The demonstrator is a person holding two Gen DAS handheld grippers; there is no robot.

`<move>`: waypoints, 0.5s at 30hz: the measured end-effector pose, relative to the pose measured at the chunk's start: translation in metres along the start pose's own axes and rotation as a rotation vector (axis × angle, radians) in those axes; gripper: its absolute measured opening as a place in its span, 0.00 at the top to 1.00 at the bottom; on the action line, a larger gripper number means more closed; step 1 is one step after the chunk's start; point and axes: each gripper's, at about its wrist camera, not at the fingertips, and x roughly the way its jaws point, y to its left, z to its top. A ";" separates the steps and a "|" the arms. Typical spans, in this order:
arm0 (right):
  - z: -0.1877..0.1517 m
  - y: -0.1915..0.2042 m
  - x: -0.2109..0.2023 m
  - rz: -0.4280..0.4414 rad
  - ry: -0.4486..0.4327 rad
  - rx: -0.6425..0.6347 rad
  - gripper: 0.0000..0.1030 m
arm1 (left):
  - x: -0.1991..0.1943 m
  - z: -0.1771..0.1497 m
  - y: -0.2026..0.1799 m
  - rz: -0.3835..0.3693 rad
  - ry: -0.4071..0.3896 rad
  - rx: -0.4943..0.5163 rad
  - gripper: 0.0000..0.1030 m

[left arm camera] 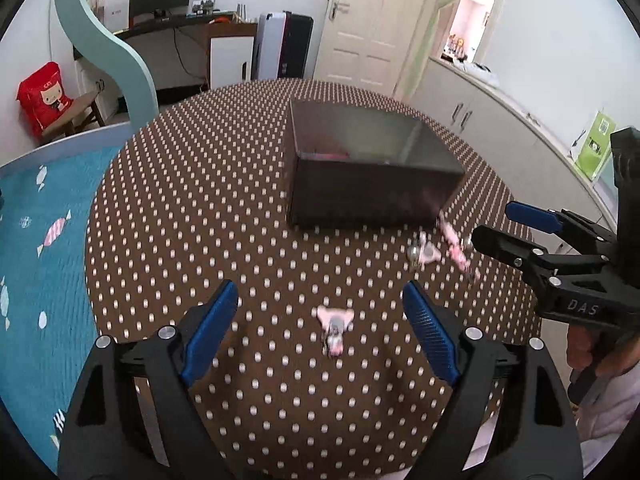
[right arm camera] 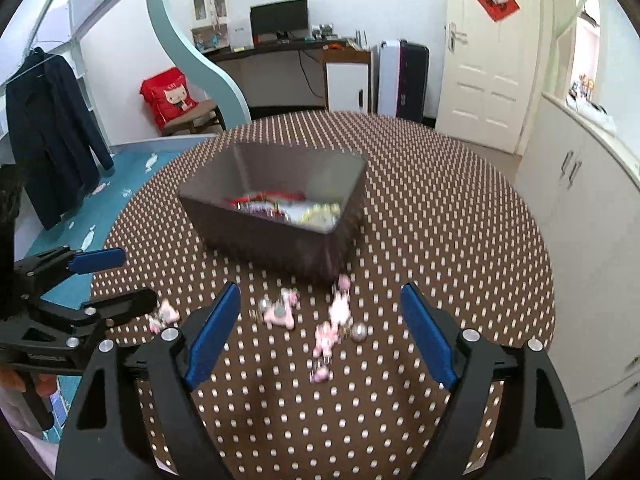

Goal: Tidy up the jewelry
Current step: 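Grasp a white-pink charm with the left tool while the right grasps a pink charm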

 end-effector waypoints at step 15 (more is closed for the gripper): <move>-0.031 0.004 0.008 0.028 0.080 0.012 0.24 | 0.014 -0.018 -0.015 -0.003 0.097 0.083 0.74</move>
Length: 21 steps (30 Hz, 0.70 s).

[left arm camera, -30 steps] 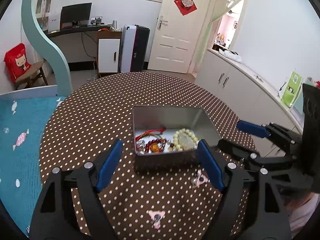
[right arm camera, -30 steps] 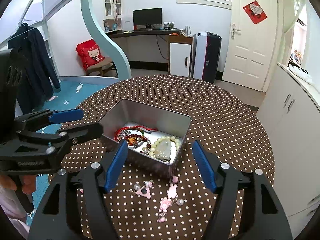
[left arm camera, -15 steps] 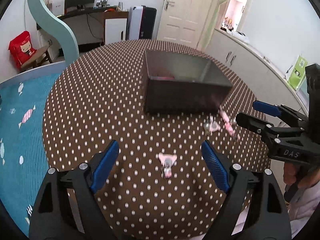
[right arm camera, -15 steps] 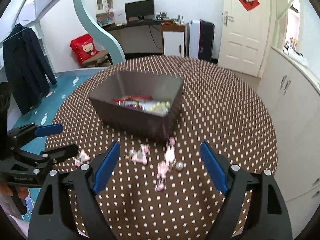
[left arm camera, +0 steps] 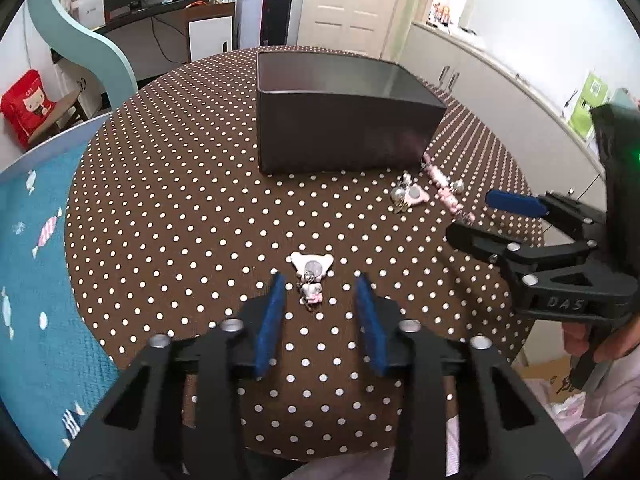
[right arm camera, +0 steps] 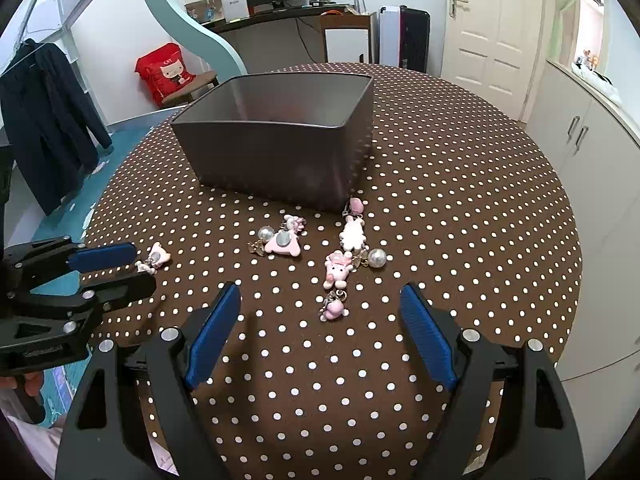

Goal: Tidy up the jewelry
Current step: 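Grasp a white-pink charm with the left tool while the right grasps a pink charm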

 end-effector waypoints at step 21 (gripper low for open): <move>0.002 -0.013 0.006 0.004 0.010 0.017 0.63 | 0.001 0.013 0.013 -0.007 -0.036 -0.054 0.91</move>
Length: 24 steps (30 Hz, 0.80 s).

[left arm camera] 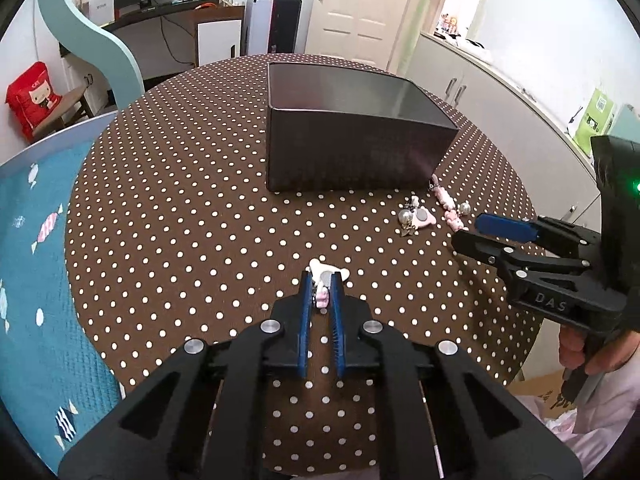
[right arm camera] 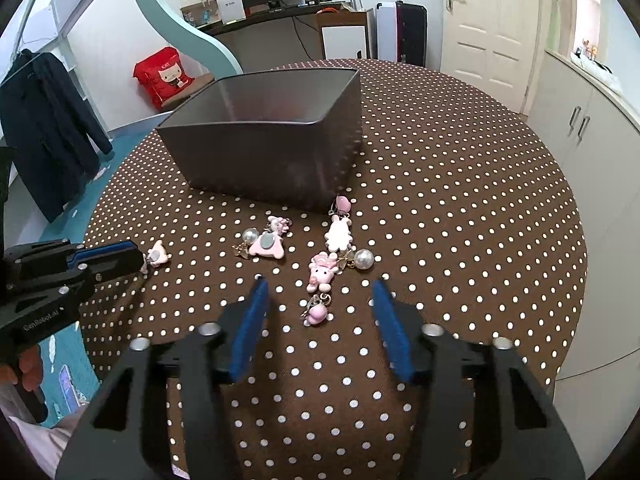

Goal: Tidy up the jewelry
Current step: 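Grasp a white-pink charm with the left tool while the right grasps a pink charm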

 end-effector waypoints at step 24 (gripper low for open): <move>0.009 -0.005 -0.021 0.020 -0.043 -0.027 0.91 | -0.012 0.005 0.012 -0.026 -0.018 -0.006 0.94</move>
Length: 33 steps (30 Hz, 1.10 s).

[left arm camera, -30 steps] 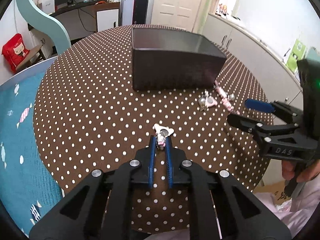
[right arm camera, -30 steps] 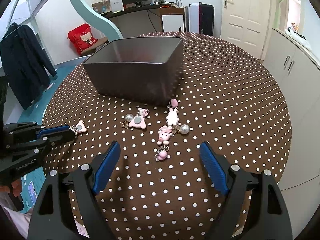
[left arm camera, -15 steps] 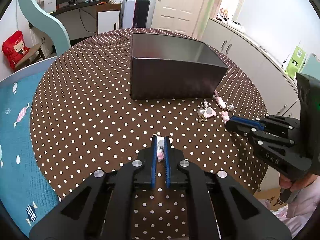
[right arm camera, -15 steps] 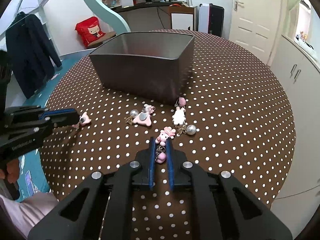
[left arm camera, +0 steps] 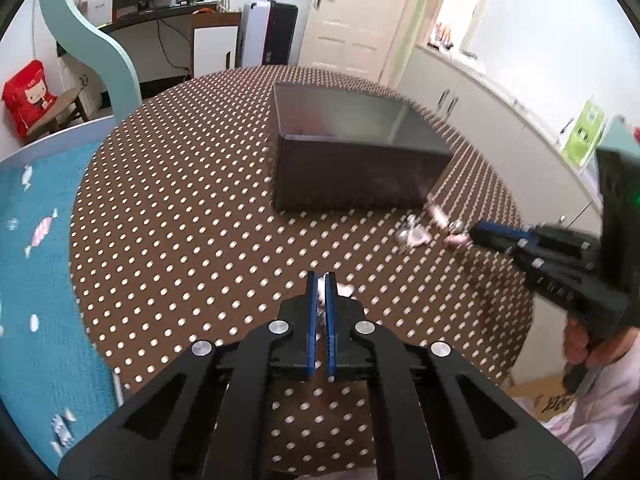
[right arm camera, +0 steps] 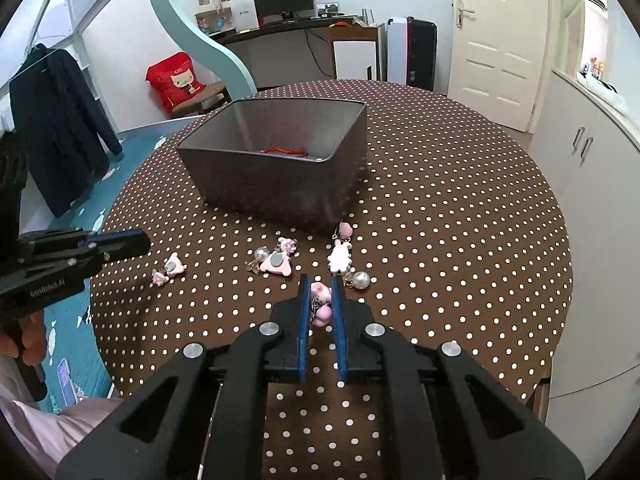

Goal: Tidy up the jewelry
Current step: 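Grasp a white-pink charm with the left tool while the right grasps a pink charm, then carry both charms over the grey box and open both tools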

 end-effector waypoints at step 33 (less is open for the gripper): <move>0.041 0.004 -0.019 -0.026 -0.114 -0.021 0.91 | -0.009 0.032 -0.012 0.025 -0.107 0.048 0.90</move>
